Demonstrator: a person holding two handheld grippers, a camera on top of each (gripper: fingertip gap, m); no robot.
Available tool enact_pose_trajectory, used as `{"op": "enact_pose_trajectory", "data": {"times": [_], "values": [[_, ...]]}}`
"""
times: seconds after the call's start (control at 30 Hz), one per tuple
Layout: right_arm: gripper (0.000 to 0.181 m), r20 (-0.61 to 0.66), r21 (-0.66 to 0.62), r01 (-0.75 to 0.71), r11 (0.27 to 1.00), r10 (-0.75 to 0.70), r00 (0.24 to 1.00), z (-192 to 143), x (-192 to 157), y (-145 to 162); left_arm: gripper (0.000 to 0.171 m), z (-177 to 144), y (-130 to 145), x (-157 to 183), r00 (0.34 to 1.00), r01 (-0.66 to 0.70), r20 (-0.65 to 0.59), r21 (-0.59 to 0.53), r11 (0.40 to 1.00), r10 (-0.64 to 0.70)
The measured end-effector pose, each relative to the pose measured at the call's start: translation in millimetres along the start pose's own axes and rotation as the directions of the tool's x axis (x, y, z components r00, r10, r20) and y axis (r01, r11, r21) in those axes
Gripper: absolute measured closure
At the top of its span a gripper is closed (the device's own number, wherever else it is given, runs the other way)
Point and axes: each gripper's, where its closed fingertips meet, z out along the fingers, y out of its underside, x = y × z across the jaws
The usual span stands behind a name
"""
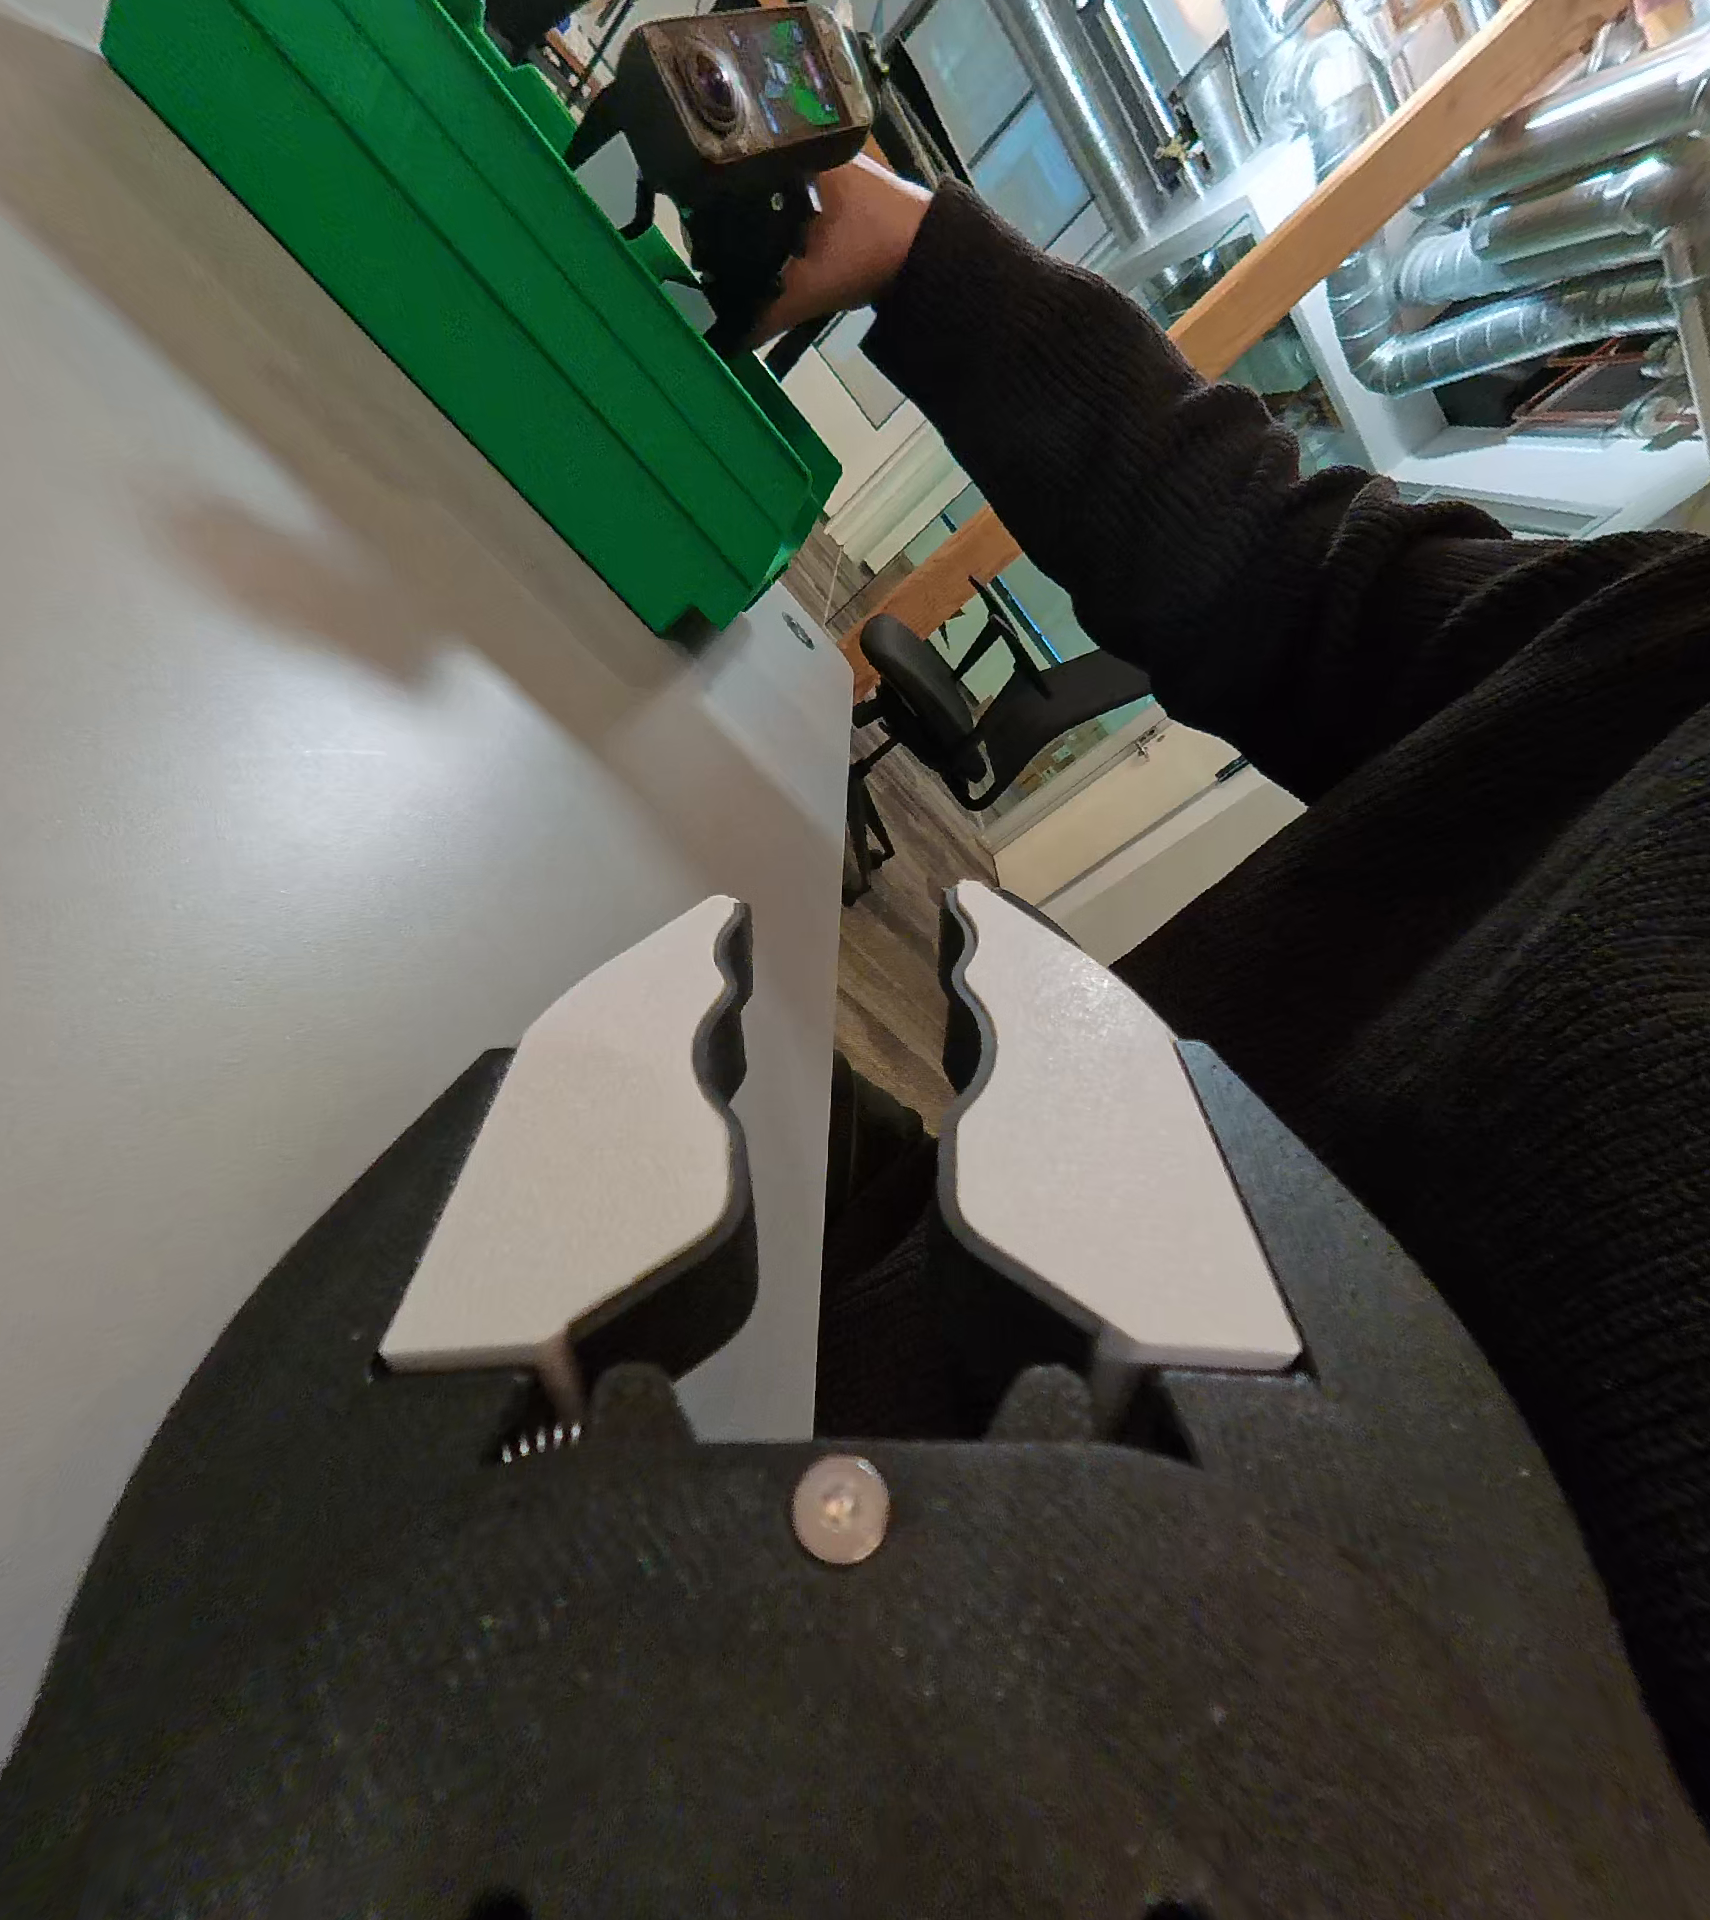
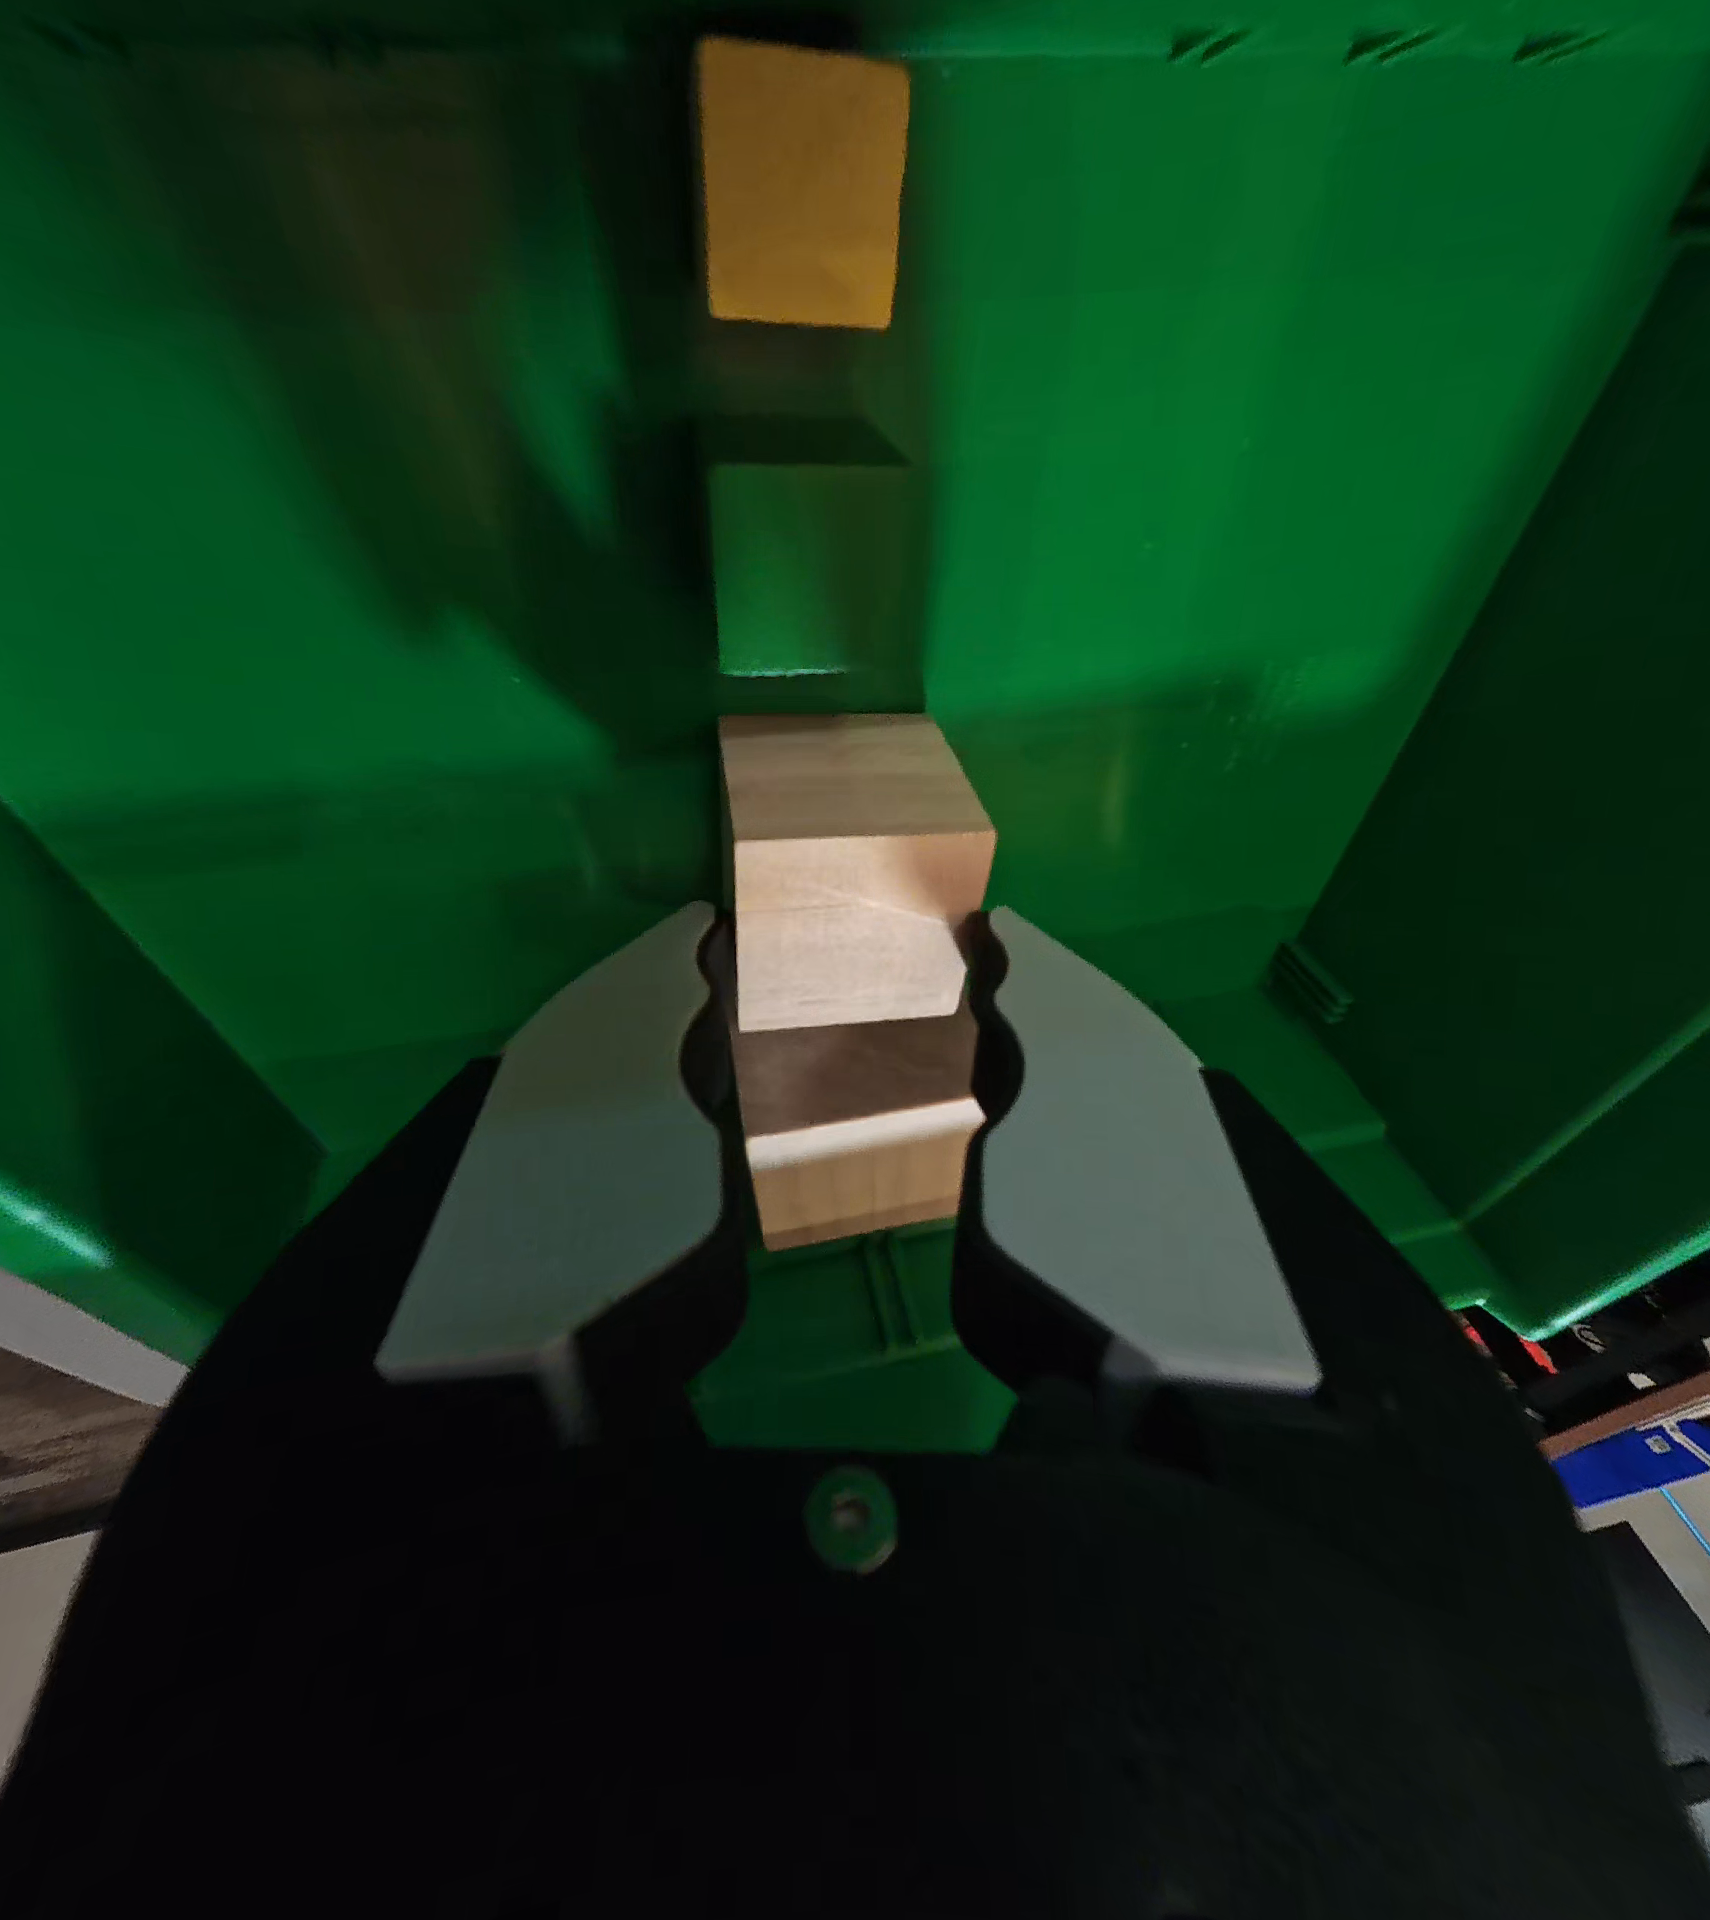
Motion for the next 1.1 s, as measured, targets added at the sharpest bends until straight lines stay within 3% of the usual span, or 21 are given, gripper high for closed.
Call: {"op": "enact_pose_trajectory", "data": {"times": [0.5,0.83,0.9,1.1], "values": [[0.137,0.012,0.013,0.014,1.0,-0.015,1.0,-1,-4,-4,0.137,1,2,1,1.0,0.006,-0.004,-0.01,1.0,-0.006],[0.124,-0.007,0.016,-0.017,1.0,0.018,1.0,-8,1,1,0.137,1,2,1,1.0,0.007,-0.007,-0.015,1.0,-0.007],[0.124,-0.047,0.056,-0.05,0.997,0.052,0.998,-20,8,1,0.137,1,2,2,1.0,0.005,-0.008,-0.015,1.0,-0.005],[0.123,-0.148,0.359,-0.164,0.919,0.23,0.962,-77,21,-17,0.137,1,2,3,1.0,0.003,-0.014,-0.016,1.0,-0.003]]}}
